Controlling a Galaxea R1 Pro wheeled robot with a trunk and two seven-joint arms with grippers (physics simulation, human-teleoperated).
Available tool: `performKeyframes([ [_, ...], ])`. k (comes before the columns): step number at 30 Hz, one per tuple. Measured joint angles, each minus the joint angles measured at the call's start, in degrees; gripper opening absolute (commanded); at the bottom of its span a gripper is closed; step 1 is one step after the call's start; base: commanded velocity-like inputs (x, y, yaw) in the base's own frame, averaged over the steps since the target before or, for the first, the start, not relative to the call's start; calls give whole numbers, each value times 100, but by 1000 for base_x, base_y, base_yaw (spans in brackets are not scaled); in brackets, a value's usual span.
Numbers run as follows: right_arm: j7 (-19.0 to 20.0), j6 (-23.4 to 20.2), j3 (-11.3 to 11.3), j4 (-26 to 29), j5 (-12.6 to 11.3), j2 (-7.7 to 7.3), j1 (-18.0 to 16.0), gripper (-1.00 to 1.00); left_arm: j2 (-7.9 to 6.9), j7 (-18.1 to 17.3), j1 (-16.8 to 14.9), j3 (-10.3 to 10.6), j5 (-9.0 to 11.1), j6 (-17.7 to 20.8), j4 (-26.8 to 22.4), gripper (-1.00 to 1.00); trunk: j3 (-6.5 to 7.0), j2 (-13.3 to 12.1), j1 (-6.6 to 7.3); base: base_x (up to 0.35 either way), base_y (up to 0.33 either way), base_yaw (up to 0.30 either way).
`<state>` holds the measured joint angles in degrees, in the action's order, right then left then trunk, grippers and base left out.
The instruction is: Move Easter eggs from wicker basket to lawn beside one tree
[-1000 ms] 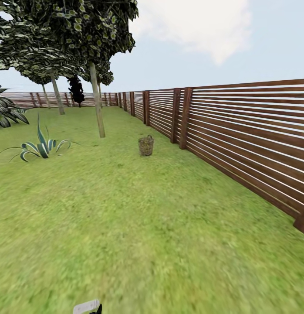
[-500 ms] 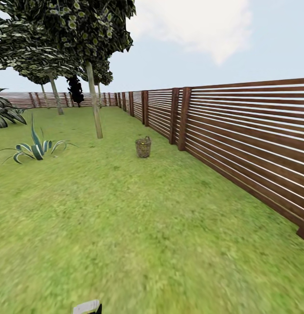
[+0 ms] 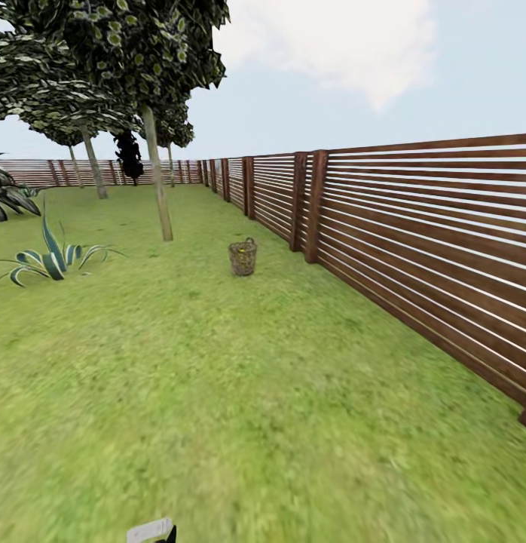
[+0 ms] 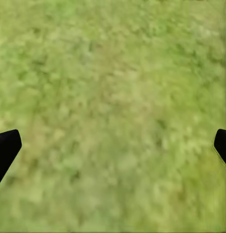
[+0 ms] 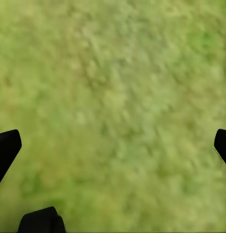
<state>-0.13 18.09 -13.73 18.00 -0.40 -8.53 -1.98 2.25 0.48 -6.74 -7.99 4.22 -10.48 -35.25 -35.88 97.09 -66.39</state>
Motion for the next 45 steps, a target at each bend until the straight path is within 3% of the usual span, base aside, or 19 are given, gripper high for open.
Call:
performKeyframes([
  [25, 5, 0, 10, -52, 24, 35, 0, 100, 0, 0, 0, -1, -1, 1, 0, 100, 0, 0, 0, 260, -172, 0],
  [33, 5, 0, 11, -28, 24, 36, -1, 100, -6, -1, 18, -3, 0, 0, -35, 100, 0, 0, -3, 5, 8, 0],
  [45, 5, 0, 13, -26, 24, 44, -1, 100, -8, -2, 18, -6, 0, 1, -39, 100, 0, 0, -1, 175, 223, 0],
])
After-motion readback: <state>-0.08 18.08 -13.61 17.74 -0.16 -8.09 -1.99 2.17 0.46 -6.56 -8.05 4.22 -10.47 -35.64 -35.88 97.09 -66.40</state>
